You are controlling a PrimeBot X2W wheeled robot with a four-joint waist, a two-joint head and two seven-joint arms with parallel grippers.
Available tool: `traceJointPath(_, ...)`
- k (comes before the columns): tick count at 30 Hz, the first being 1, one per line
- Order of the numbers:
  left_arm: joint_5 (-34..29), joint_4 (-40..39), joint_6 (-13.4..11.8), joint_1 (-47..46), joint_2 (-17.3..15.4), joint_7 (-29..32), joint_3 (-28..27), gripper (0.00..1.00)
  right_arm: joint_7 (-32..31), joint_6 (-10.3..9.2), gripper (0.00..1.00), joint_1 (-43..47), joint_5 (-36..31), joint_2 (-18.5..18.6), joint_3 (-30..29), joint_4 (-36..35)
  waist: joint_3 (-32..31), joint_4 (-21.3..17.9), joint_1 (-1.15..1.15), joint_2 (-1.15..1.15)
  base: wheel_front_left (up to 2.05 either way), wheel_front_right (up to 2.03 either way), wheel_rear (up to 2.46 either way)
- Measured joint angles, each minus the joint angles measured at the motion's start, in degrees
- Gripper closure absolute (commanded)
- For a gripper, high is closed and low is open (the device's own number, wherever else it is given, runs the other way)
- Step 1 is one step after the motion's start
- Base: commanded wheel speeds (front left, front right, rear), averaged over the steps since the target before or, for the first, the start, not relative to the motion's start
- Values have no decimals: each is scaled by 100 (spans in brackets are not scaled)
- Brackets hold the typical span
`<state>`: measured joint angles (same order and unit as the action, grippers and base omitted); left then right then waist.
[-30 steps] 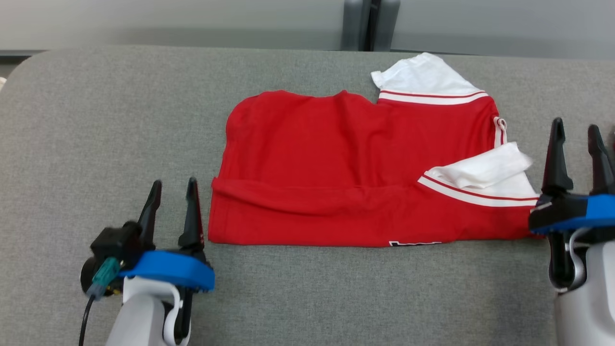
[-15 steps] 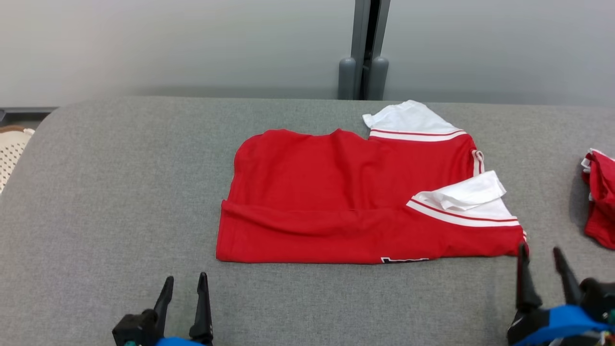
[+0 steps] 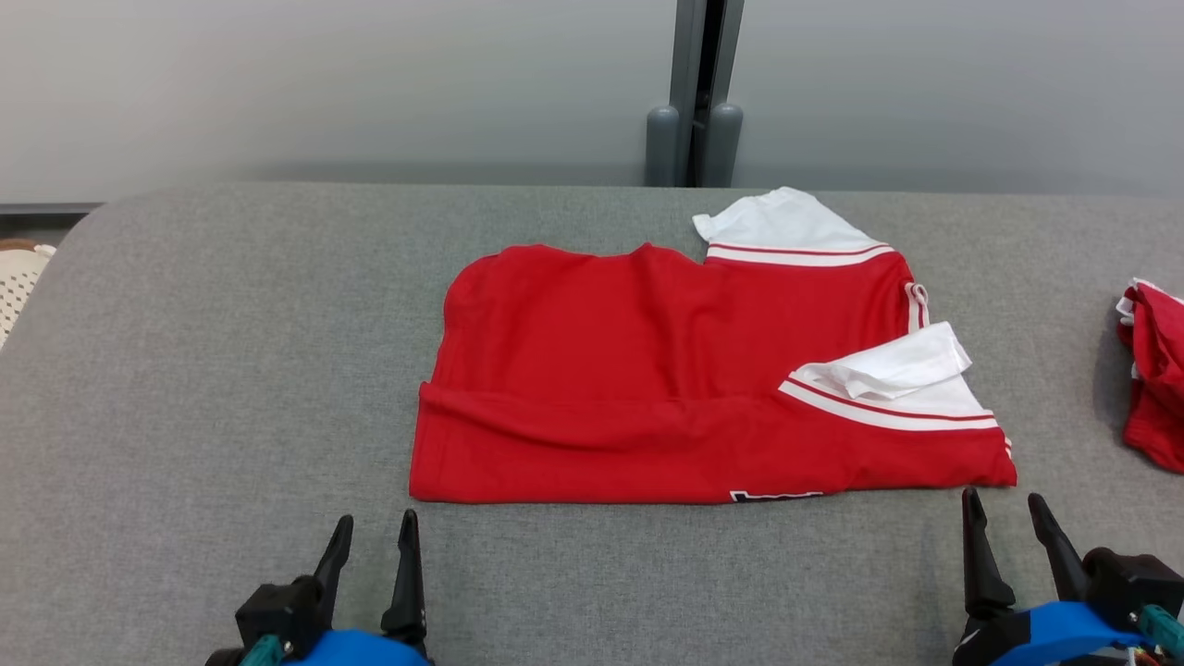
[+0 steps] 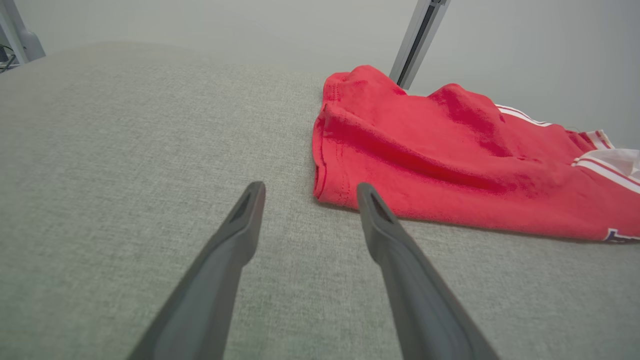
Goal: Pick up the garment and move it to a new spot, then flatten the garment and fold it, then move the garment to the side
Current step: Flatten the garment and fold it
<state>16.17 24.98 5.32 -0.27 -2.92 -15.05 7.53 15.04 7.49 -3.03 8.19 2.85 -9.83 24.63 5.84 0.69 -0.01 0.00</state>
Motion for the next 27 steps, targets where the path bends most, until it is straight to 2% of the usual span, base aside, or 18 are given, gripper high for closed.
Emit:
traceJointPath(9, 91, 653, 83, -1066, 1, -1, 90, 0, 0, 0, 0, -530, -102, 0, 34, -23, 637, -87, 2, 0, 0, 0, 0)
traceJointPath(16, 90, 1266, 137, -1456, -2, -26, 213, 0, 0, 0, 0, -1018, -230, 1, -223, 85, 995, -108, 2, 0, 0, 0, 0)
traceJointPath(27, 140, 1529, 176, -1739, -3, -64, 408, 0, 18, 0, 0, -1618, -787, 7, -808, 1327, 1142, -4, 1, 0, 0, 0, 0)
